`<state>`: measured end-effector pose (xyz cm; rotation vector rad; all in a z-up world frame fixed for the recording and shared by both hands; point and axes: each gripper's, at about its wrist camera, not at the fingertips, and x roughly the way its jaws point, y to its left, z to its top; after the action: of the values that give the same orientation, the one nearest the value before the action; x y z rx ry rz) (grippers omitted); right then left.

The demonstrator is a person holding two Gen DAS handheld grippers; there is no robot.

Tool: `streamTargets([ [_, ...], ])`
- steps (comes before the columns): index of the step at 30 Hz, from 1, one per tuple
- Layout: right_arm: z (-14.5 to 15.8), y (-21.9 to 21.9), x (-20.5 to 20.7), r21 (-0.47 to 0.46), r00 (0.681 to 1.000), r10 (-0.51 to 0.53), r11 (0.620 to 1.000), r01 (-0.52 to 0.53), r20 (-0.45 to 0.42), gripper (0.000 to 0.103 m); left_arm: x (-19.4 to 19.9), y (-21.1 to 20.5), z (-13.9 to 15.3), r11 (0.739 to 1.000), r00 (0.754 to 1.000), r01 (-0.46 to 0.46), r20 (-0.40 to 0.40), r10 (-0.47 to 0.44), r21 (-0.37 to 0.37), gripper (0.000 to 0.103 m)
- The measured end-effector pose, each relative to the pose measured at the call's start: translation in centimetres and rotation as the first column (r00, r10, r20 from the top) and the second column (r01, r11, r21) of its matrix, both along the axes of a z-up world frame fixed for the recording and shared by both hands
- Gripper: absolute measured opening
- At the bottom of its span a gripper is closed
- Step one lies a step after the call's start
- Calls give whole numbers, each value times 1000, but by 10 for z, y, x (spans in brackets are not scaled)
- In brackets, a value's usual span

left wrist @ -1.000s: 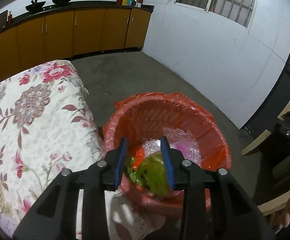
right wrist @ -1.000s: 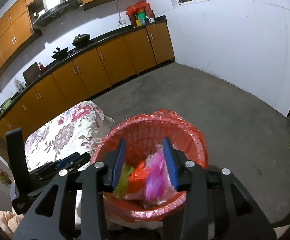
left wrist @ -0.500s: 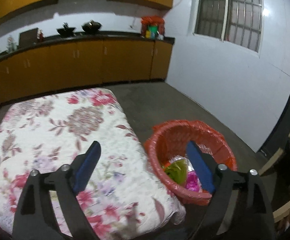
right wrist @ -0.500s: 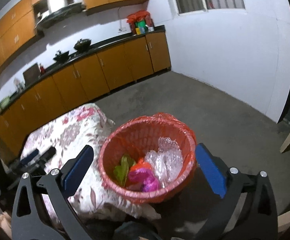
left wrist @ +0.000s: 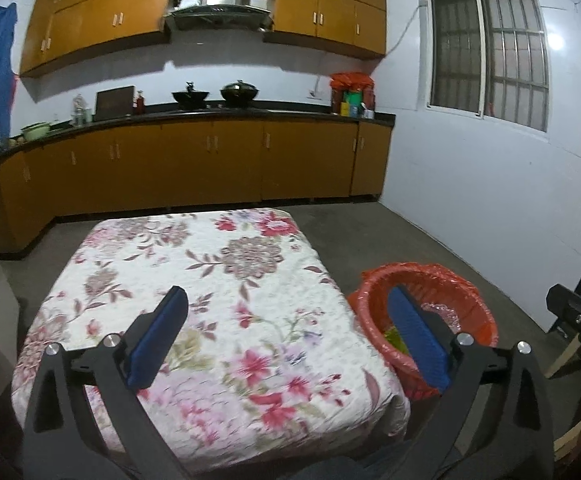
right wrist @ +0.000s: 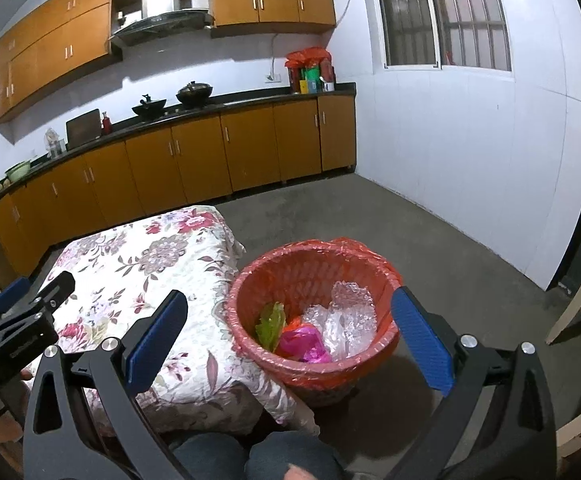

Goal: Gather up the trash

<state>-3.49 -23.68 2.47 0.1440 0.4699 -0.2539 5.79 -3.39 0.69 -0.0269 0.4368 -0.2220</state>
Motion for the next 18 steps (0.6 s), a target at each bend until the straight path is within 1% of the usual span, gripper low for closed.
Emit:
streamTargets([
  [3, 0, 12, -8, -26, 1000, -1, 1000, 2, 18, 101, -12, 7, -1, 1000, 1000, -28, 10, 28, 10, 99],
  [11, -3, 31, -22, -36, 999, -3, 999, 5, 35, 101, -44, 17, -3, 995, 995, -88, 51, 86, 49, 99],
  [18, -9, 40, -30, -67, 999, -14, 998, 17, 41, 101, -61, 28, -5, 989, 988, -139, 70, 135, 53, 99],
])
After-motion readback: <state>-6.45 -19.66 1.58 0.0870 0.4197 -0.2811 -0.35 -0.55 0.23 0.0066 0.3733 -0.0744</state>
